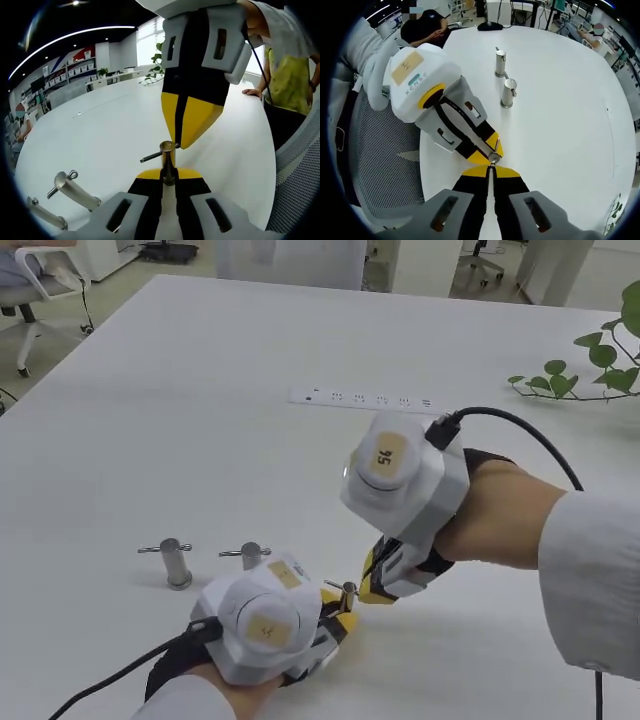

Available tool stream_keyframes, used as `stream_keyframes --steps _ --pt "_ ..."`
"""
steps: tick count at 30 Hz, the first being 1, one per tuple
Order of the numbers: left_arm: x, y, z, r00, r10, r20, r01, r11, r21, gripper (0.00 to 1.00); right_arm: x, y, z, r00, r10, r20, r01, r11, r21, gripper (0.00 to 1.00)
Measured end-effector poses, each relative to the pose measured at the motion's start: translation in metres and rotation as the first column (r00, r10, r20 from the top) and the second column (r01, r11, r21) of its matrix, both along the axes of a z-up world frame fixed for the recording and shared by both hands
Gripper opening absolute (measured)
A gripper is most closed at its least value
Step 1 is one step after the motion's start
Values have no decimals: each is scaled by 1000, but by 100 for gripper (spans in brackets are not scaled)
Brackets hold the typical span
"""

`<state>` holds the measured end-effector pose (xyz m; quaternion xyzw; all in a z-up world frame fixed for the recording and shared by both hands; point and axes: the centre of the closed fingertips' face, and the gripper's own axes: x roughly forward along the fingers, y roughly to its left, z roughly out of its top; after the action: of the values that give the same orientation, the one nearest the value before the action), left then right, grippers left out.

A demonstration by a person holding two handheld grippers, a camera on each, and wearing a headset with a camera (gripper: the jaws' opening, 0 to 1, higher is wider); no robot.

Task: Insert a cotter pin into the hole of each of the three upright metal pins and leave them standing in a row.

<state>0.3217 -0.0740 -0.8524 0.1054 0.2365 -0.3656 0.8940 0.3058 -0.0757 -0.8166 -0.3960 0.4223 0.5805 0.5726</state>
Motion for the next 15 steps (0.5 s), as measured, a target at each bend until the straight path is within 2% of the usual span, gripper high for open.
stream_keyframes --steps 5,15 --pt "1 0 0 1000 2 0 -2 1000 -1 7 2 -1 0 1000 15 17 -15 1000 7 9" --pt "1 0 0 1000 7 -2 -7 1000 -5 7 -1 0 -1 1000 -25 18 24 998 59 14"
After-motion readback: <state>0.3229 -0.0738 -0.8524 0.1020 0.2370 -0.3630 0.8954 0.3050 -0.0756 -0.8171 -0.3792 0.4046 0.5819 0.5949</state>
